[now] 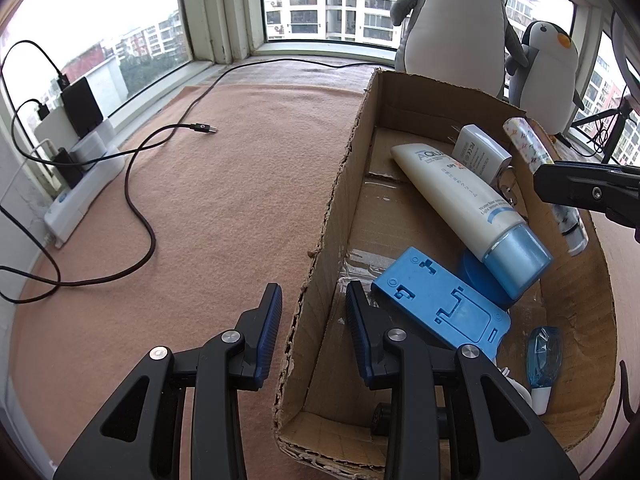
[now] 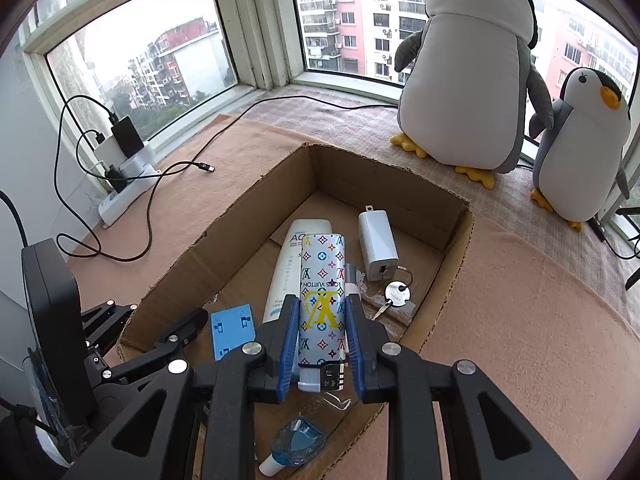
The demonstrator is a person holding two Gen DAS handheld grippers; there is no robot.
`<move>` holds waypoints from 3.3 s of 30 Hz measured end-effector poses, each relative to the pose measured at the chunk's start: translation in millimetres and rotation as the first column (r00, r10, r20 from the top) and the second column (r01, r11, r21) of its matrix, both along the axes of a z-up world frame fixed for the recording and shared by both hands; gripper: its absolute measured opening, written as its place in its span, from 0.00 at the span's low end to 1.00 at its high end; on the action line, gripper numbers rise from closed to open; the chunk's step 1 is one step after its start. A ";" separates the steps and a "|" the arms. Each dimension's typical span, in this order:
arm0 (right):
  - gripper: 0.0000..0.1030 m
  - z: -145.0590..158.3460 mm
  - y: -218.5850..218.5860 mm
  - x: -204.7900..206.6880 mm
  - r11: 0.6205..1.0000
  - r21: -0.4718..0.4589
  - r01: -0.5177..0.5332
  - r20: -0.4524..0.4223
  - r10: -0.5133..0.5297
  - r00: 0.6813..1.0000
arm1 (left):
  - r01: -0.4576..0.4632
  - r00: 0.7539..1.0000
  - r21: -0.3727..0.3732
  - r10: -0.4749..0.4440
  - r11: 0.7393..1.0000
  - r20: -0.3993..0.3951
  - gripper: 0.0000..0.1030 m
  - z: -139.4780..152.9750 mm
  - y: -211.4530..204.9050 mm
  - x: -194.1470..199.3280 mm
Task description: Organize rigid objects
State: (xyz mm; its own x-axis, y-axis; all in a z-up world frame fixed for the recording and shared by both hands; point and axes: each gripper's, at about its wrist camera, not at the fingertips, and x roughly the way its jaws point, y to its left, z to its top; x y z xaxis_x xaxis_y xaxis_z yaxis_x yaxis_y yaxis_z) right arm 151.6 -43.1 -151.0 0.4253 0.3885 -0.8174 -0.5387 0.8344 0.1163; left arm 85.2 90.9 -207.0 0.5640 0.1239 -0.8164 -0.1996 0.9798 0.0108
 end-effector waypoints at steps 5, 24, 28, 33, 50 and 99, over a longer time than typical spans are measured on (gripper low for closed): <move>0.38 0.4 3.7 -2.8 1.000 -0.014 -0.016 0.012 0.016 1.000 | 0.000 1.000 0.002 0.000 1.000 0.000 0.30 0.2 0.7 -1.0; 0.63 10.8 -28.5 -20.0 1.000 -0.020 0.021 0.017 -0.021 1.000 | 0.002 1.000 0.031 -0.002 1.000 -0.018 0.45 4.2 3.0 -1.7; 0.63 14.2 -45.3 -27.1 0.999 -0.010 0.048 0.009 -0.048 0.999 | 0.000 1.000 0.052 0.000 0.999 -0.005 0.53 11.4 1.5 -8.4; 0.68 20.9 -64.0 -39.2 0.996 -0.019 0.084 0.024 -0.083 0.996 | 0.004 1.000 0.042 -0.004 0.999 0.000 0.60 26.7 -3.6 -19.5; 0.78 85.0 -124.4 -99.2 0.973 0.070 0.222 0.131 -0.229 0.965 | 0.072 0.979 0.078 -0.086 0.994 0.187 0.79 141.3 -58.8 -81.7; 0.90 117.0 -166.4 -141.1 0.930 0.114 0.348 0.221 -0.365 0.904 | 0.087 0.961 0.085 -0.106 0.993 0.256 0.79 180.6 -82.3 -110.9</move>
State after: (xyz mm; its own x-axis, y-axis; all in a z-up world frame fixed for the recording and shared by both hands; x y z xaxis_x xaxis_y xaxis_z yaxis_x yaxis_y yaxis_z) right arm 10.5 -209.5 -34.0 0.7217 0.2277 -0.6537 -0.2254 0.9702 0.0890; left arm -25.7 8.6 -26.4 0.7679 0.1117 -0.6308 -0.1094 0.9931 0.0428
